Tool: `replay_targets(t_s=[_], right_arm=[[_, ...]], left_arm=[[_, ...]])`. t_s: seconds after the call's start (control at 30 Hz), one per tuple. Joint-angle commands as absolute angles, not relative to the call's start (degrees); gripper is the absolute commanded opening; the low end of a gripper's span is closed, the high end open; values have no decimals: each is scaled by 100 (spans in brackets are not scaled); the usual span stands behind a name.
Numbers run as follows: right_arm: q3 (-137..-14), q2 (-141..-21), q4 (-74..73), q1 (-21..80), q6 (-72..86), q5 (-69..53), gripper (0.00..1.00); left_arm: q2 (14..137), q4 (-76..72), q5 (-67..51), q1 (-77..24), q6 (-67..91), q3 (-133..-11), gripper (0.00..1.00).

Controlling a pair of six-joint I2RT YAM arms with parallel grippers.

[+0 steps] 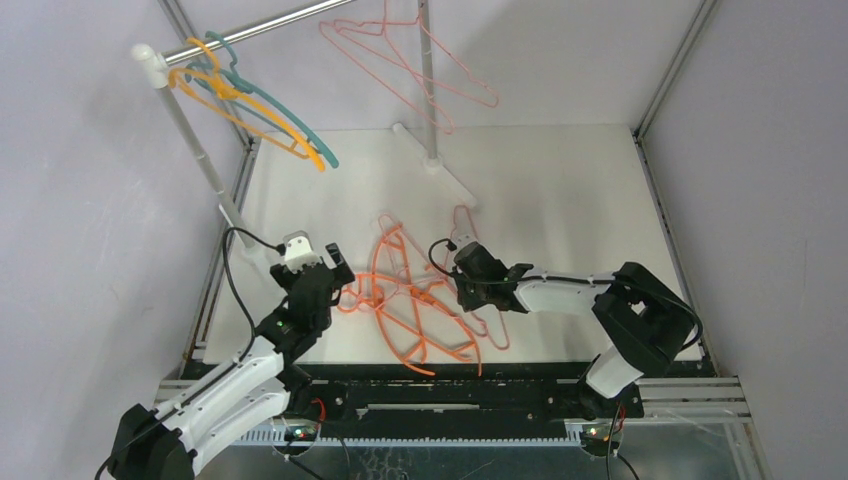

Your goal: Organize the hangers

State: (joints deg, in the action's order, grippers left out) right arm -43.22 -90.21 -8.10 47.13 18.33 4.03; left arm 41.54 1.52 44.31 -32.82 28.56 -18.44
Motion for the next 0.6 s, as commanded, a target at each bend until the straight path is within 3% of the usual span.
replay_targets(t_s=[0.0,0.57], right_arm=[[-4233,-8716,-1090,4736,1919,647,0],[-4779,-7090,-1997,5086,1768,651,0]], left_arm=[[4196,0,4419,-3265,2906,-1986,99],[4227,-18,4373,-3260,2909,-1992,100]])
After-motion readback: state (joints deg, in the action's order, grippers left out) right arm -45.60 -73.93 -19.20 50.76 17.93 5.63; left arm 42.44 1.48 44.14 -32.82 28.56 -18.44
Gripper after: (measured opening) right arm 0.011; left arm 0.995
